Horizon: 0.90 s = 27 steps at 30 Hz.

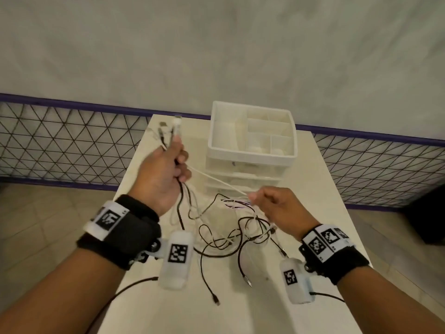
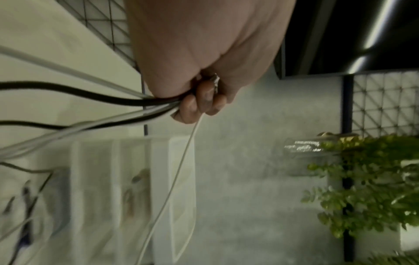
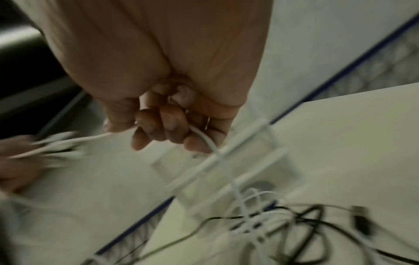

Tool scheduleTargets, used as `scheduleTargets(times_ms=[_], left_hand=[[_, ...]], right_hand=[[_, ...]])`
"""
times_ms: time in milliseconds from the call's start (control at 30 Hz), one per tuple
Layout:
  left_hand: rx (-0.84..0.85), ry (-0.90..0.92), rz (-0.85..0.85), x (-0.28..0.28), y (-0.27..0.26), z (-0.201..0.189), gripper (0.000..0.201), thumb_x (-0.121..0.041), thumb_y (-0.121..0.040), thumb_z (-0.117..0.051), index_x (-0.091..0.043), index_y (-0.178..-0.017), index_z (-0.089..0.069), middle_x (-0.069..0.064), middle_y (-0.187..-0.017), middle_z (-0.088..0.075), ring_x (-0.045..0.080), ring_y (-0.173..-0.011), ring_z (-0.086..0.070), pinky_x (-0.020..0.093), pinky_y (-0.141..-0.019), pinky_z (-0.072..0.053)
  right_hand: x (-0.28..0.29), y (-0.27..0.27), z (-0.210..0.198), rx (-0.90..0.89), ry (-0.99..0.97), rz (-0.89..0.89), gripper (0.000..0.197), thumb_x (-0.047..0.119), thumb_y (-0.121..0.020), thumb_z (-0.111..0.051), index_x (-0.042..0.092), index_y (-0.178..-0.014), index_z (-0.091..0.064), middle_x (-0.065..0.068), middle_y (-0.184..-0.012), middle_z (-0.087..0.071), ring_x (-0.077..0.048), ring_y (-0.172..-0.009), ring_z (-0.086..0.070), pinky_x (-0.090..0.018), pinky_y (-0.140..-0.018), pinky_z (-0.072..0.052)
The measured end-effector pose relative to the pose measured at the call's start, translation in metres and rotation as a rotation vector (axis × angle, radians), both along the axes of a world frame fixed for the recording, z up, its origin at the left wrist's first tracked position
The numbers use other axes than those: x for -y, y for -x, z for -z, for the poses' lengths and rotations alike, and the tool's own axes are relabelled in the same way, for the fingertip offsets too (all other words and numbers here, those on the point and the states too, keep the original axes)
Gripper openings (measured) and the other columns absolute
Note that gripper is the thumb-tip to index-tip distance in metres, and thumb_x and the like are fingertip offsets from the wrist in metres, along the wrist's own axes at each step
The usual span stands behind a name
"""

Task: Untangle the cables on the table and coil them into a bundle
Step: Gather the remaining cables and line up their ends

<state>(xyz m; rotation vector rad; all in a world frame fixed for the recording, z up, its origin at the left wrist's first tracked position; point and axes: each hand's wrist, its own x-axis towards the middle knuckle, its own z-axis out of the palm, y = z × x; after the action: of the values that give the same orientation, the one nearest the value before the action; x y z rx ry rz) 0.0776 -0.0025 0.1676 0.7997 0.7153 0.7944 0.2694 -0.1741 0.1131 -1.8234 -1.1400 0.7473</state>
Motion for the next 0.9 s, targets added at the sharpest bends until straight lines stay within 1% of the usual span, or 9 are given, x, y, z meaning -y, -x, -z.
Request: scheduleTargets(times_ms=[133,233,333,400,500,600,667,733,900], left_hand=[[0.083,-0.025,-0.141,-0.037,0.027,-0.009,0.019,-0.036,-0.100,-0.052,-0.022,-0.088,-0.054,-0.007,-0.059,-0.045,0.007,-0.045,-0.033,0.021,-0.044,-0.033],[0.093,-0.028,-0.222,-0.050,0.041,-0.010,0.023,-0.041,-0.099,-0.053,-0.023,-0.085,-0.055,-0.007,-0.056,-0.043,0.008,-0.048,-0.037,0.023,-0.049,-0.035],[-0.040,-0.050,-0.259,-0.048,0.046,-0.006,0.027,-0.044,-0.098,-0.054,-0.019,-0.086,-0.058,-0.006,-0.056,-0.042,0.010,-0.057,-0.048,0.032,-0.066,-0.050],[-0.114,-0.089,-0.168,-0.039,0.040,-0.003,0.027,-0.042,-0.099,-0.054,-0.016,-0.092,-0.057,-0.005,-0.058,-0.044,0.013,-0.060,-0.056,0.039,-0.076,-0.058],[-0.197,-0.223,0.072,-0.006,0.016,-0.007,0.023,-0.036,-0.102,-0.049,-0.015,-0.102,-0.056,-0.003,-0.066,-0.053,0.017,-0.065,-0.059,0.034,-0.063,-0.059],[-0.292,-0.439,0.256,0.028,-0.010,-0.015,0.036,-0.041,-0.102,-0.046,-0.011,-0.109,-0.065,0.002,-0.101,-0.070,0.017,-0.080,-0.063,0.028,-0.053,-0.052],[-0.313,-0.486,0.298,0.037,-0.018,-0.017,0.036,-0.043,-0.102,-0.045,-0.013,-0.098,-0.065,-0.001,-0.084,-0.069,0.015,-0.068,-0.058,0.026,-0.046,-0.045],[-0.303,-0.405,0.258,0.032,-0.016,-0.021,0.030,-0.046,-0.101,-0.047,-0.022,-0.085,-0.055,-0.009,-0.058,-0.051,0.010,-0.051,-0.040,0.022,-0.042,-0.033],[-0.256,-0.253,0.003,-0.010,0.012,-0.029,0.024,-0.042,-0.101,-0.049,-0.023,-0.087,-0.052,-0.013,-0.052,-0.042,0.008,-0.050,-0.032,0.018,-0.037,-0.026]], right_hand=[[0.023,-0.036,0.019,-0.051,0.133,0.166,0.037,0.037,-0.091,-0.068,0.013,-0.063,-0.069,0.010,-0.050,-0.049,-0.012,-0.050,-0.043,-0.029,-0.062,-0.042],[0.031,-0.055,0.025,-0.065,0.201,0.267,0.041,0.045,-0.086,-0.070,0.013,-0.060,-0.067,0.003,-0.052,-0.050,-0.016,-0.054,-0.043,-0.031,-0.061,-0.044],[0.024,-0.062,0.017,-0.061,0.243,0.433,0.040,0.043,-0.086,-0.073,0.010,-0.064,-0.067,0.000,-0.052,-0.048,-0.020,-0.053,-0.045,-0.035,-0.062,-0.047],[0.010,-0.051,-0.007,-0.034,0.175,0.485,0.033,0.037,-0.089,-0.070,0.009,-0.070,-0.068,-0.002,-0.057,-0.052,-0.018,-0.054,-0.049,-0.039,-0.065,-0.052],[-0.018,-0.012,-0.056,0.120,-0.023,0.228,0.026,0.035,-0.092,-0.067,0.013,-0.080,-0.074,0.003,-0.065,-0.061,-0.006,-0.053,-0.047,-0.022,-0.057,-0.044],[-0.038,0.032,-0.090,0.260,-0.109,-0.026,0.021,0.035,-0.090,-0.069,0.021,-0.077,-0.076,0.011,-0.055,-0.057,-0.002,-0.045,-0.040,-0.013,-0.049,-0.034],[-0.046,0.040,-0.100,0.270,-0.167,-0.040,0.019,0.032,-0.089,-0.072,0.019,-0.077,-0.076,0.013,-0.048,-0.051,-0.004,-0.041,-0.037,-0.013,-0.046,-0.030],[-0.045,0.031,-0.105,0.221,-0.185,-0.023,0.018,0.035,-0.087,-0.074,0.018,-0.081,-0.075,0.011,-0.047,-0.044,-0.005,-0.041,-0.031,-0.014,-0.044,-0.028],[-0.008,-0.028,-0.081,0.020,0.026,0.064,0.041,0.053,-0.079,-0.072,0.012,-0.074,-0.076,0.005,-0.050,-0.039,-0.013,-0.048,-0.029,-0.026,-0.049,-0.028]])
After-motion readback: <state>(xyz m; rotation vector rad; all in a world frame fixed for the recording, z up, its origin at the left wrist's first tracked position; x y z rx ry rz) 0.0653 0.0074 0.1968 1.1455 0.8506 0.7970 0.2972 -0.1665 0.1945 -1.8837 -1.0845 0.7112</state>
